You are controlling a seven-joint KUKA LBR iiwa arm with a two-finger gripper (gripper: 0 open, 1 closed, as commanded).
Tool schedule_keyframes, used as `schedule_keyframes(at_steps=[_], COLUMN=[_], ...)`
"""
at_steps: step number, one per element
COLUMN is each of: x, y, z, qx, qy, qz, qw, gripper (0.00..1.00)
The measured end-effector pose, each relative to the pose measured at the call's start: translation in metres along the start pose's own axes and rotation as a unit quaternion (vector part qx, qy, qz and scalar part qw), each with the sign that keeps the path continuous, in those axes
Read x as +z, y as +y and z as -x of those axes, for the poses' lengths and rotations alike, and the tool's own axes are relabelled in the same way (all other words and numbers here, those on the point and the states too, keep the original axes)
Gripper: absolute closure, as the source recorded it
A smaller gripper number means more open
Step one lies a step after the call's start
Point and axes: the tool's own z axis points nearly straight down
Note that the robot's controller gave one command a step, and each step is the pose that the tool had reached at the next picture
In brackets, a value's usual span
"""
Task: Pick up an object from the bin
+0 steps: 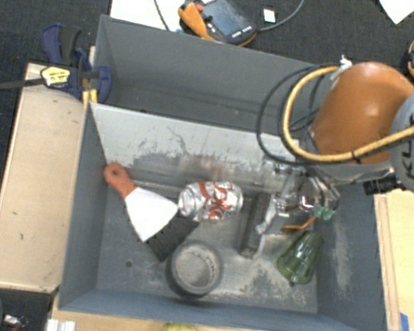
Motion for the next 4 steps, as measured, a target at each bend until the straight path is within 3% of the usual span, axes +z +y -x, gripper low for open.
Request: schedule_keyframes(at_steps=[1, 2, 3, 4], x=[-0.004, 0.097, 0.067, 0.098], y=[0.000, -0.038, -0.033, -0.012], z=[0.002, 0.010, 0.007, 0.009], qx=[0.000, -0.218, -0.288, -0.370], qy=[-0.0039, -0.0061, -0.0052, -0.0023], qz=[0.000, -0.002, -0.001, -0.001], qw=[1.0000, 0.9758, 0.9576, 0.9291], gripper=[0.00, 0.00, 0.00, 0.00])
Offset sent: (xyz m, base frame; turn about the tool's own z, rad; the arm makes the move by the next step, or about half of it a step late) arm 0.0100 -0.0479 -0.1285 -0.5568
